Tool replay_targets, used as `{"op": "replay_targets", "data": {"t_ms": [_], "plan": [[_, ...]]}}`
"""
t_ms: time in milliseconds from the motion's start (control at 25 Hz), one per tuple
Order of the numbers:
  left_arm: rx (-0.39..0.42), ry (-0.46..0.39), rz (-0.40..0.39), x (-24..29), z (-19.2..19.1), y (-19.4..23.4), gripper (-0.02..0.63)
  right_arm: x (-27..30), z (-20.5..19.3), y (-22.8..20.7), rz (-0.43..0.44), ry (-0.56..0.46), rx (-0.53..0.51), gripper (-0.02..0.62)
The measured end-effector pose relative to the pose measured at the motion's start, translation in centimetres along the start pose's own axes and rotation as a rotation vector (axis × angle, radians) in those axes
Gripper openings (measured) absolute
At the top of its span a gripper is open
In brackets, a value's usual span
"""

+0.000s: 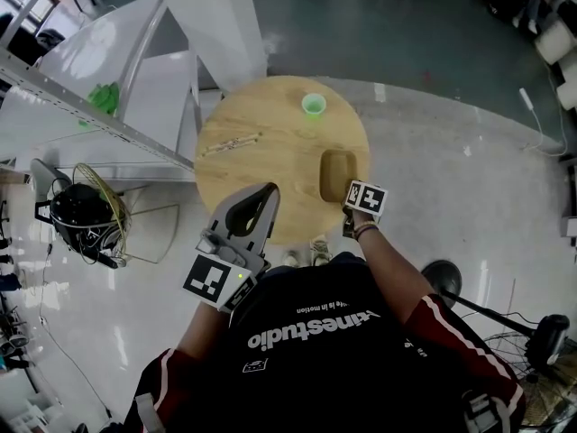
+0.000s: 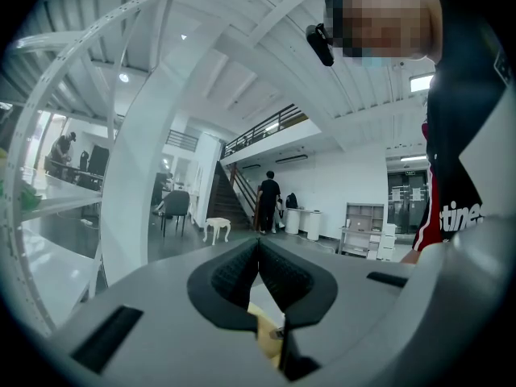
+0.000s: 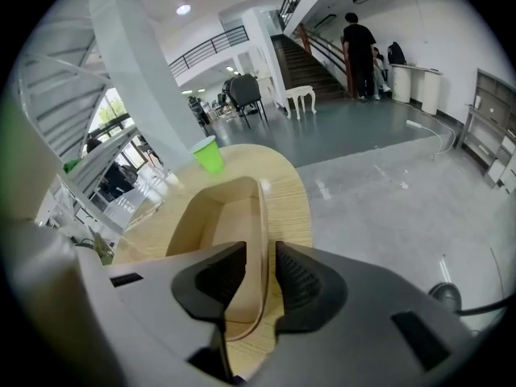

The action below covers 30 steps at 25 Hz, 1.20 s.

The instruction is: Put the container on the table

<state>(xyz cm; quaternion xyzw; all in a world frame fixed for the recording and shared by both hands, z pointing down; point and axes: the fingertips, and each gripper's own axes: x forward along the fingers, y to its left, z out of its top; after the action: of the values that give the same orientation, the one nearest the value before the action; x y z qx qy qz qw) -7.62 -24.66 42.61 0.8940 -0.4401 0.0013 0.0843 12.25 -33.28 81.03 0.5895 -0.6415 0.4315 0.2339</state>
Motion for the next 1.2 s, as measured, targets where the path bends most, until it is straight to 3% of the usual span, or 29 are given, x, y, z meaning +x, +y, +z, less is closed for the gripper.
{"op": "replay_targets", "data": {"t_ms": [120, 280, 400, 560, 680, 1200], "plan": [[0.021, 0.030, -0.012, -0.4, -0.8, 0.1, 0.025, -0.4, 0.1, 0.3, 0.009, -0.012, 0.014, 0.158], [0.000, -0.004, -0.011, 0.0, 0.0, 0.0, 0.025, -1.6, 1.4, 0.4, 0.016, -0.064, -0.003, 0.161], [0.008, 0.036, -0.016, -0.1, -0.6, 0.1, 0.025, -3.0, 2.7, 0.8, 0.030, -0.118, -0.042, 0.161], [0.007, 0.028, -0.017, 0.0, -0.4, 0.5, 0.025, -5.6, 4.9, 2.2, 0.054, -0.217, -0.118, 0.155], [0.003, -0.030, -0.010, 0.3, 0.9, 0.7, 0.025, -8.0, 6.8, 4.0, 0.100, -0.309, -0.191, 0.150], [0.040, -0.059, 0.028, -0.3, 2.0, 2.6, 0.025, -23.3, 13.8, 14.1, 0.292, -0.678, -0.483, 0.144]]}}
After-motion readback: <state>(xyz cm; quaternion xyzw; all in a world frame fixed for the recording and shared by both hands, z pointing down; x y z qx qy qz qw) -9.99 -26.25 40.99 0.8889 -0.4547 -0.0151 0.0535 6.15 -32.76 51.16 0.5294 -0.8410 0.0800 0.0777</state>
